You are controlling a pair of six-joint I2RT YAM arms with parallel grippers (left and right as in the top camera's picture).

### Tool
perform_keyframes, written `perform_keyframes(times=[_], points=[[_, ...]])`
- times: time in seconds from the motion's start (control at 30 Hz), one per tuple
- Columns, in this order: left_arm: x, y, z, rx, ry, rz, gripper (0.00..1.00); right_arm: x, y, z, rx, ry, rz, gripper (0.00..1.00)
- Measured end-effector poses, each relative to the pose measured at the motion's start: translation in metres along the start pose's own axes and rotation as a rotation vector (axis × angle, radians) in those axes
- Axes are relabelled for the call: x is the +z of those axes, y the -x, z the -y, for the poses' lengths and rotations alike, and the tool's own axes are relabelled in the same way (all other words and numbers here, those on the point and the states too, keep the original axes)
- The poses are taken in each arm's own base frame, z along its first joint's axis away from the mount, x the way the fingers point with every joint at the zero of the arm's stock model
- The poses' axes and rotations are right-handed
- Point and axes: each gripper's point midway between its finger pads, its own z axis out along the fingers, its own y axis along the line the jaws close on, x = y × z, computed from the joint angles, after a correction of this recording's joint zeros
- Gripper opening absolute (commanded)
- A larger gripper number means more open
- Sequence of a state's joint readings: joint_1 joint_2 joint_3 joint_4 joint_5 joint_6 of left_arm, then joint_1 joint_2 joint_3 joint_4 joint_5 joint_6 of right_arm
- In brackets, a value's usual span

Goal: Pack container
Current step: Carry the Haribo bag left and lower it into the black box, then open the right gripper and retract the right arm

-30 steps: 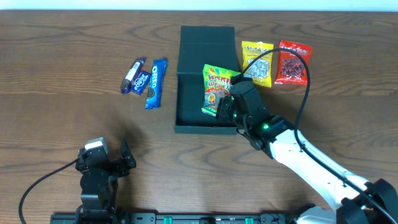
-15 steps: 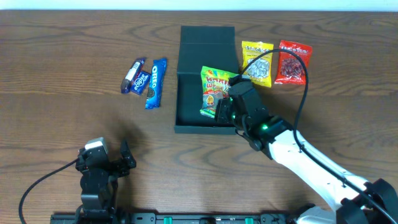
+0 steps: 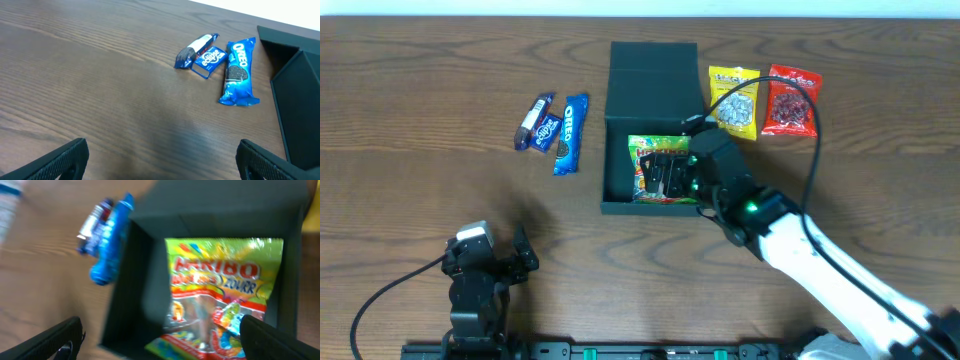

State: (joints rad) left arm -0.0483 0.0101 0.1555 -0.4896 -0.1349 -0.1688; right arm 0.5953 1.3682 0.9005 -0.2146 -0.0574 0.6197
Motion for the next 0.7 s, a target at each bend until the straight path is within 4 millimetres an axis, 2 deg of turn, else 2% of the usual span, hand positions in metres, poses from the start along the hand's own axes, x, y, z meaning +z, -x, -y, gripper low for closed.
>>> perform_keyframes(times=[0.1,0.13,0.2,0.33,0.47,0.57,0.7], points=[[0.000,0.000,0.000,0.000,0.000,0.000,0.95,-0.048,0.028,-0.027,-0.010,0.084,0.089,0.99],[0.000,0.000,0.000,0.000,0.000,0.000,0.95,-0.060,0.030,-0.030,-0.011,0.095,0.101,0.99],[0.000,0.000,0.000,0.000,0.000,0.000,0.95,-0.093,0.020,-0.027,-0.012,0.087,0.080,0.99],[0.000,0.000,0.000,0.000,0.000,0.000,0.95,-0.133,-0.011,-0.008,-0.008,0.035,0.000,0.99],[0.000,0.000,0.000,-0.001,0.000,0.001,0.95,-0.172,-0.029,0.002,-0.007,0.034,-0.002,0.99],[0.000,0.000,0.000,0.000,0.000,0.000,0.95,-0.191,-0.042,0.010,-0.006,0.027,-0.011,0.99],[0.000,0.000,0.000,0.000,0.000,0.000,0.95,-0.203,-0.060,0.022,-0.010,-0.002,-0.053,0.99]])
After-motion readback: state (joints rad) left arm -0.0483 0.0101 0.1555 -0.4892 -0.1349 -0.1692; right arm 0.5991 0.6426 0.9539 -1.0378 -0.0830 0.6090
